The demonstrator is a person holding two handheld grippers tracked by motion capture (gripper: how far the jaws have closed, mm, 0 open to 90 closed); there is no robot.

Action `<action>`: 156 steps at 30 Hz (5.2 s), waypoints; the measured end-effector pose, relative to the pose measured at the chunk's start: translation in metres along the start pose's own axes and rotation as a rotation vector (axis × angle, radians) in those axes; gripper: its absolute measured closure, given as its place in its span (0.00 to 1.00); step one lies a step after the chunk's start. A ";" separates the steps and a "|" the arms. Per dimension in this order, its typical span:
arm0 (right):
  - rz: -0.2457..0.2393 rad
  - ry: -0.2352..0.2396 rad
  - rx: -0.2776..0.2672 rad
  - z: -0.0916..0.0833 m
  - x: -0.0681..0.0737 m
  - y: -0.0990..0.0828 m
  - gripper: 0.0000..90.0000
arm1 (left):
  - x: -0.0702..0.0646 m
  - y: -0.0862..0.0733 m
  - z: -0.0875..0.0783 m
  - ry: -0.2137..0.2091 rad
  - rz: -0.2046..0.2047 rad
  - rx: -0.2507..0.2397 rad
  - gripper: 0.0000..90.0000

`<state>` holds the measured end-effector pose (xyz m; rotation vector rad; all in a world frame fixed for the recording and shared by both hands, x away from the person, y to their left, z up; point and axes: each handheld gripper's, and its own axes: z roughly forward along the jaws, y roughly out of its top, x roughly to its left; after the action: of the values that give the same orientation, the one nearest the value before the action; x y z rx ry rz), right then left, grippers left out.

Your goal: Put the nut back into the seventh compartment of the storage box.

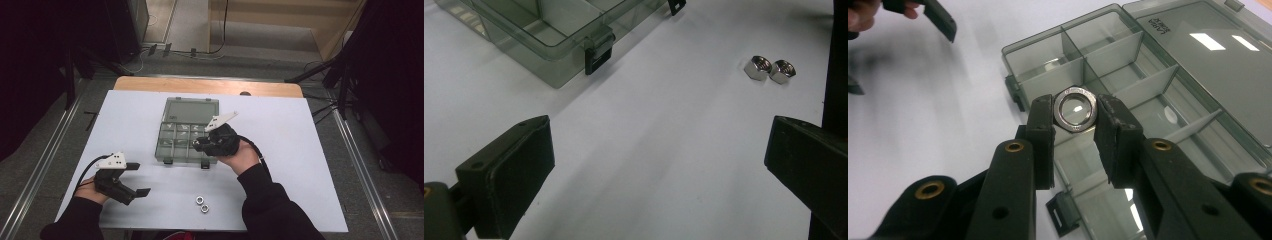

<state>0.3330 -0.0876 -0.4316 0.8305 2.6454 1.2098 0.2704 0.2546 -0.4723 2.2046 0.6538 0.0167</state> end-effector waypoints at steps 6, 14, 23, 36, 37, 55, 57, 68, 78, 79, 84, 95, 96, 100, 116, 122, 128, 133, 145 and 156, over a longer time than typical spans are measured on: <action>0.019 -0.009 0.016 0.017 -0.006 0.000 0.80 | 0.000 -0.001 0.000 0.001 0.002 0.002 0.00; 0.028 -0.022 0.099 0.031 -0.009 -0.003 0.79 | 0.000 -0.001 0.000 -0.001 0.008 0.007 0.00; 0.021 -0.028 0.144 0.036 -0.008 -0.006 0.79 | -0.001 0.000 0.001 -0.004 0.009 0.007 0.00; 0.031 0.007 0.057 0.014 0.000 -0.010 0.32 | -0.001 0.000 -0.001 0.006 0.012 0.014 0.00; 0.035 0.012 0.051 0.012 0.001 -0.010 0.32 | -0.002 0.000 -0.001 0.007 0.014 0.016 0.00; 0.015 0.055 -0.008 -0.018 0.031 -0.035 0.30 | -0.002 0.000 -0.001 0.002 0.013 0.006 0.00; 0.020 0.052 -0.008 -0.019 0.033 -0.038 0.30 | -0.002 0.000 -0.001 0.002 0.013 0.006 0.00; 0.008 0.058 0.030 -0.022 0.047 -0.049 0.29 | -0.002 0.001 0.000 0.000 0.016 0.004 0.00; -0.013 0.062 0.094 -0.015 0.059 -0.051 0.30 | -0.002 0.001 0.000 -0.004 0.016 0.003 0.00; -0.013 0.061 0.102 -0.014 0.060 -0.051 0.30 | -0.002 0.001 0.000 -0.002 0.016 0.003 0.00; -0.021 0.064 0.139 -0.008 0.065 -0.051 0.31 | -0.002 0.001 0.001 -0.004 0.016 0.002 0.00; -0.035 0.065 0.202 0.001 0.074 -0.052 0.30 | -0.002 0.001 0.000 0.000 0.016 0.000 0.00; -0.035 0.062 0.206 0.002 0.074 -0.052 0.30 | -0.002 0.001 0.000 -0.001 0.015 0.000 0.00; -0.030 0.065 0.221 0.004 0.076 -0.053 0.31 | -0.002 0.001 0.000 0.000 0.016 0.000 0.00; -0.020 0.072 0.308 0.019 0.086 -0.060 0.39 | -0.002 0.002 0.000 0.000 0.017 0.000 0.00; -0.004 0.091 0.342 0.023 0.089 -0.062 0.50 | -0.003 0.002 -0.001 0.004 0.019 0.005 0.00; -0.010 0.093 0.375 0.026 0.092 -0.065 0.62 | -0.002 0.002 -0.001 0.003 0.018 0.004 0.00; -0.041 0.084 0.382 0.027 0.096 -0.065 0.69 | -0.003 0.002 0.000 0.003 0.019 0.003 0.00; -0.088 0.043 0.393 0.028 0.102 -0.064 0.78 | -0.003 0.002 0.000 0.000 0.019 0.000 0.00; -0.052 0.076 0.386 0.029 0.097 -0.062 0.80 | -0.003 0.002 0.000 0.000 0.019 0.002 0.00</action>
<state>0.2336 -0.0506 -0.4850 0.7695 2.9928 0.7401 0.2687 0.2527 -0.4701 2.2129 0.6333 0.0262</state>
